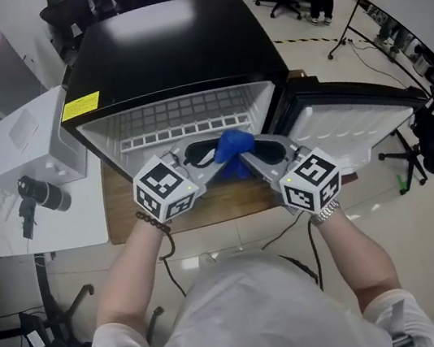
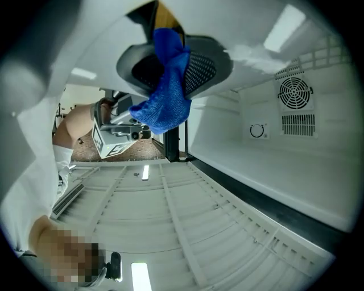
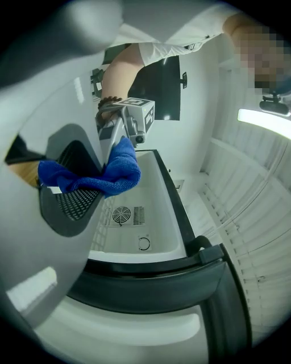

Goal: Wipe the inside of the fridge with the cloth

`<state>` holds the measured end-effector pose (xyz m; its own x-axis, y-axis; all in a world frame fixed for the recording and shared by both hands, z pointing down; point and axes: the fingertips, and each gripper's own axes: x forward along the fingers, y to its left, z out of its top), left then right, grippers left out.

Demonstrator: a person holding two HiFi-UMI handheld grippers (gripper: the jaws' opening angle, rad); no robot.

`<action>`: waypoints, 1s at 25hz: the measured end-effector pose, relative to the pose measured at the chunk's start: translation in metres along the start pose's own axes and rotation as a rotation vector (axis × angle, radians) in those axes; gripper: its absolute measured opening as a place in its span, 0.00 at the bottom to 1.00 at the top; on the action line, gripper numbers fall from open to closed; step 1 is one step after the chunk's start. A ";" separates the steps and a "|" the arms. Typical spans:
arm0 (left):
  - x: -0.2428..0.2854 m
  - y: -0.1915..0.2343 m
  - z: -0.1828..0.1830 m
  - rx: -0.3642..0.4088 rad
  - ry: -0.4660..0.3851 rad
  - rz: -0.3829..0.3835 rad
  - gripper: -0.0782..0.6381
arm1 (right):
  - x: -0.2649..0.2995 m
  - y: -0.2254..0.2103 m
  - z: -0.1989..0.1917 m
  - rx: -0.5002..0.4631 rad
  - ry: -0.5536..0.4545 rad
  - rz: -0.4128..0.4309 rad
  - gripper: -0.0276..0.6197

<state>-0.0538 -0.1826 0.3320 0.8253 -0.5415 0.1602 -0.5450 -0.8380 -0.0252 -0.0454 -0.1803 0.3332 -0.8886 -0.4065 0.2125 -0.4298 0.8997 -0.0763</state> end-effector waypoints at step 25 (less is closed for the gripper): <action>0.059 0.052 0.000 -0.099 -0.062 0.347 0.21 | -0.050 -0.043 -0.021 -0.009 0.074 -0.328 0.15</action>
<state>-0.0333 -0.2586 0.3400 0.5943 -0.7981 0.0991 -0.8034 -0.5947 0.0282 0.0211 -0.1951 0.3464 -0.6889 -0.6621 0.2950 -0.6892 0.7244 0.0165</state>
